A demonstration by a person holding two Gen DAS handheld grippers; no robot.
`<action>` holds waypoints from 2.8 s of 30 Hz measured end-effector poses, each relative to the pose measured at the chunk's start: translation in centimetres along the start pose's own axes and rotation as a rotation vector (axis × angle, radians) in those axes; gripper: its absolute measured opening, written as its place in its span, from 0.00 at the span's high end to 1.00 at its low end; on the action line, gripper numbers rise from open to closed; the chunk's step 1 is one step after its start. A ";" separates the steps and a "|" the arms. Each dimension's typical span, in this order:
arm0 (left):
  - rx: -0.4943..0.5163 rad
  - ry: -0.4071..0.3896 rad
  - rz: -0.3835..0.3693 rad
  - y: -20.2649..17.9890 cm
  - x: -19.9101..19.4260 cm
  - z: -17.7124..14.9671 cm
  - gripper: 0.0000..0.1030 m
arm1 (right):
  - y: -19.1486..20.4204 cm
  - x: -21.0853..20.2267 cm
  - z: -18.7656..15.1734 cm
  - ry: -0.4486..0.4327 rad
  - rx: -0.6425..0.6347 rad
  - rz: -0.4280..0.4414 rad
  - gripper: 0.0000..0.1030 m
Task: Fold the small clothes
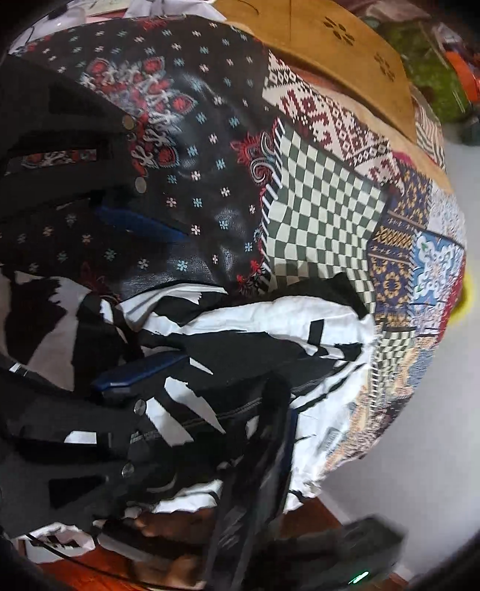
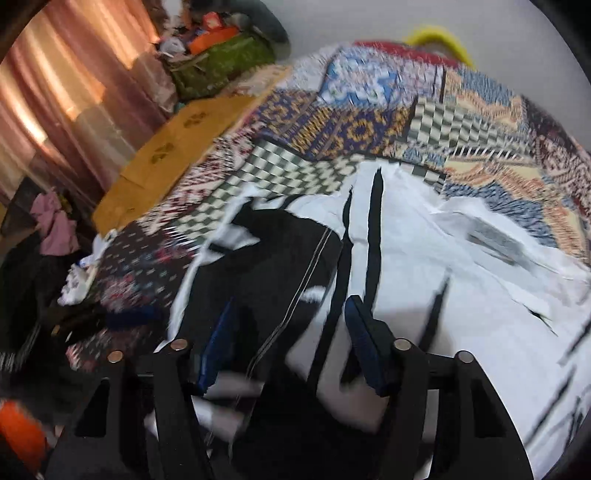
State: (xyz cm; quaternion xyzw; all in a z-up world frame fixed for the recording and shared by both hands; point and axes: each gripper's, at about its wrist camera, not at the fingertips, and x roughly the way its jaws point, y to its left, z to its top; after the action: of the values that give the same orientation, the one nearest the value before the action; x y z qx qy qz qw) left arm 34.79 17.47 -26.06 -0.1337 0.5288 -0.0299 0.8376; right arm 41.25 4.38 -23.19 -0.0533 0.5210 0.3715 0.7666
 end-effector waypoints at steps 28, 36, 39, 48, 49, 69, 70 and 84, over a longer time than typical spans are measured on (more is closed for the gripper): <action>0.034 -0.029 0.252 -0.4 -0.4 -1.7 0.30 | -3.4 -6.5 -2.7 -0.137 -0.048 -0.255 0.95; 0.085 -0.115 0.272 -3.9 -5.1 -0.9 0.31 | -4.8 -13.8 -7.6 -0.229 0.024 -0.196 0.71; 0.102 -0.157 0.262 -5.8 -7.2 -0.7 0.30 | -5.2 -16.5 -9.8 -0.277 0.033 -0.235 0.69; 0.167 -0.226 0.208 -12.4 -9.4 -1.0 0.22 | -9.3 -23.5 -16.0 -0.349 0.112 -0.342 0.64; 0.184 -0.220 0.200 -13.2 -8.9 -1.1 0.21 | -10.0 -24.0 -16.6 -0.355 0.131 -0.346 0.61; 0.266 -0.033 0.150 -17.1 -0.1 -2.4 0.20 | -22.0 -21.5 -22.1 -0.366 0.480 -0.346 0.47; 0.276 -0.039 0.155 -17.4 -0.1 -2.5 0.20 | -22.4 -21.3 -21.5 -0.359 0.479 -0.353 0.47; 0.307 -0.084 0.173 -18.3 -2.2 -3.1 0.20 | -20.9 -21.8 -19.4 -0.360 0.436 -0.361 0.93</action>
State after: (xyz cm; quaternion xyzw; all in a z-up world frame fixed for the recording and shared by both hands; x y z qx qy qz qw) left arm 32.78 -0.29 -20.74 0.0407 0.4923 -0.0329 0.8689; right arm 35.62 -30.99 -20.04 0.0871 0.4268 0.1128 0.8931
